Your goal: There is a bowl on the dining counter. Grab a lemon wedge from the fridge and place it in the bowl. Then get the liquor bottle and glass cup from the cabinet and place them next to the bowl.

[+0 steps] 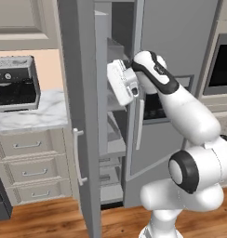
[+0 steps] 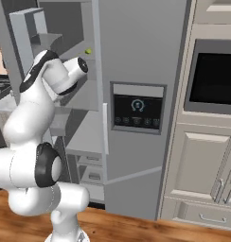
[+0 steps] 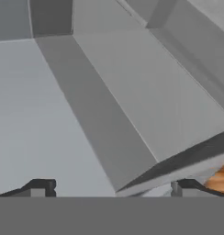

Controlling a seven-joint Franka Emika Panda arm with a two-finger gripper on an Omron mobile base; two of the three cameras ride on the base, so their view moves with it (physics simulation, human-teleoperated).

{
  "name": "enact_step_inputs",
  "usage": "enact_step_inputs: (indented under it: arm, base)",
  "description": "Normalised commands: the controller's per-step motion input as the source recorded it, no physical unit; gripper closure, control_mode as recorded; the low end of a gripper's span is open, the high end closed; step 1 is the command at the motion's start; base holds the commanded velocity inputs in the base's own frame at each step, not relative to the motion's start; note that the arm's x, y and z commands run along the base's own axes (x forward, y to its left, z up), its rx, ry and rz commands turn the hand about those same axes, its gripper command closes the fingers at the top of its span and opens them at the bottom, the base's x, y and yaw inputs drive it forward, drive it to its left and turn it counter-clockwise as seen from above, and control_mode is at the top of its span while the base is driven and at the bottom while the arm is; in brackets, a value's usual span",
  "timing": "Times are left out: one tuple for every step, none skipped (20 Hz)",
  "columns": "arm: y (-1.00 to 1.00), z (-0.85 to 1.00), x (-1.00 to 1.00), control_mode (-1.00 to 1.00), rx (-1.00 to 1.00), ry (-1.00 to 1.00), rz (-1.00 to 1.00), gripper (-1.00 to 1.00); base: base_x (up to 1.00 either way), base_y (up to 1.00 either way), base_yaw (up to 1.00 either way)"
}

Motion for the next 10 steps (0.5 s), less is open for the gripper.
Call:
enact_step_inputs:
  arm:
    - [0.8,0.0,0.0,-1.0,-0.08,0.14,0.0,-1.0]
    - [0.8,0.0,0.0,-1.0,-0.08,0.14,0.0,-1.0]
    - [0.8,0.0,0.0,-1.0,-0.08,0.13,0.0,-1.0]
    - [0.8,0.0,0.0,-1.0,-0.08,0.13,0.0,-1.0]
    - [0.8,0.0,0.0,-1.0,-0.08,0.13,0.0,-1.0]
    - [0.81,0.0,0.0,-1.0,-0.08,0.12,0.0,-1.0]
    - [0.82,0.0,0.0,-1.0,-0.08,0.11,0.0,-1.0]
    - [0.81,0.0,0.0,-1.0,-0.08,0.1,0.0,-1.0]
    - [0.81,0.0,0.0,-1.0,-0.08,0.1,0.0,-1.0]
    - [0.82,0.0,0.0,-1.0,-0.08,0.1,0.0,-1.0]
  base:
    - [0.0,0.0,0.0]
    - [0.0,0.0,0.0]
    - [0.0,0.0,0.0]
    - [0.0,0.0,0.0]
    - [0.0,0.0,0.0]
    - [0.0,0.0,0.0]
    - [0.0,0.0,0.0]
    - [0.0,0.0,0.0]
    - [0.0,0.0,0.0]
    - [0.0,0.0,0.0]
